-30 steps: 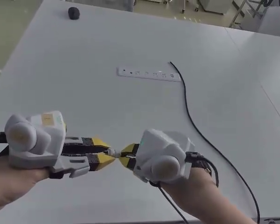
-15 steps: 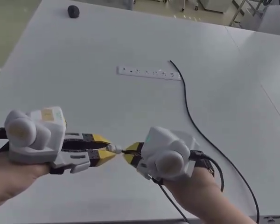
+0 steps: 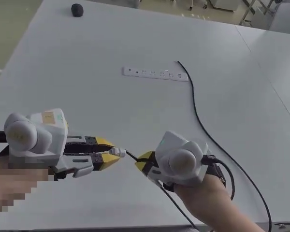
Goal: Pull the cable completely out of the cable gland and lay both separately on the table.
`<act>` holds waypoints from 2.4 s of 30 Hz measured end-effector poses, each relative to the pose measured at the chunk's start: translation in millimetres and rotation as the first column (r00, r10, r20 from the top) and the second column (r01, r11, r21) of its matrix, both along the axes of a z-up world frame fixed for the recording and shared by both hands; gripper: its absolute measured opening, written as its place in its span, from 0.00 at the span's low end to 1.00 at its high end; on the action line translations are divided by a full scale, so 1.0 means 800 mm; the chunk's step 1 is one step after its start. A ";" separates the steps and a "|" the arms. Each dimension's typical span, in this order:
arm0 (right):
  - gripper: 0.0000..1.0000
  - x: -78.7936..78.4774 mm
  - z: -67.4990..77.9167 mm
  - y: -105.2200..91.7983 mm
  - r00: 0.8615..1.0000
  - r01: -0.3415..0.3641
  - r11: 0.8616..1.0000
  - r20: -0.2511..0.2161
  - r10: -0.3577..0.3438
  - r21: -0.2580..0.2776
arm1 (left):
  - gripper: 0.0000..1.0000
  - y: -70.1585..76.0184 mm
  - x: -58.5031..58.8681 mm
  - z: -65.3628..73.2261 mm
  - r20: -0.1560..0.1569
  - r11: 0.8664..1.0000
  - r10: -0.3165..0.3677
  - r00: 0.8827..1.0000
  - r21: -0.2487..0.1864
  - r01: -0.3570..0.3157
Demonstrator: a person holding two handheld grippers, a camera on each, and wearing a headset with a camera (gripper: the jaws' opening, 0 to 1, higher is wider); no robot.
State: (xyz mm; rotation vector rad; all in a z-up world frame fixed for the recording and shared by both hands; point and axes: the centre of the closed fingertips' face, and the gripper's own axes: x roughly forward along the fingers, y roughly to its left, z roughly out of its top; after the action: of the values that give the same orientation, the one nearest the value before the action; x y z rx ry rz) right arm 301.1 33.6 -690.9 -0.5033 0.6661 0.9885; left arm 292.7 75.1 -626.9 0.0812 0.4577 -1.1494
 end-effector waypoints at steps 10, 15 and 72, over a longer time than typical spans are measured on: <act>0.00 0.005 0.005 -0.006 0.999 0.037 0.999 -0.011 -0.037 0.014 | 0.15 -0.003 -0.005 -0.002 -0.008 1.000 -0.002 1.000 -0.007 0.002; 0.00 0.011 0.007 -0.007 0.999 0.041 0.999 -0.011 -0.041 0.012 | 0.15 -0.004 -0.004 -0.006 -0.007 1.000 0.003 1.000 -0.006 -0.003; 0.00 0.185 -0.067 0.216 0.941 -0.335 0.933 0.001 0.338 -0.130 | 0.16 0.052 0.001 -0.200 -0.203 0.984 0.179 0.963 0.019 -0.179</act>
State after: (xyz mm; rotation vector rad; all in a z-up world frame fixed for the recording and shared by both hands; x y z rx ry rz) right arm 449.4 206.0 -744.4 -0.7591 0.6369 1.2656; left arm 293.4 116.8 -787.3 -0.0783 0.6349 -0.9828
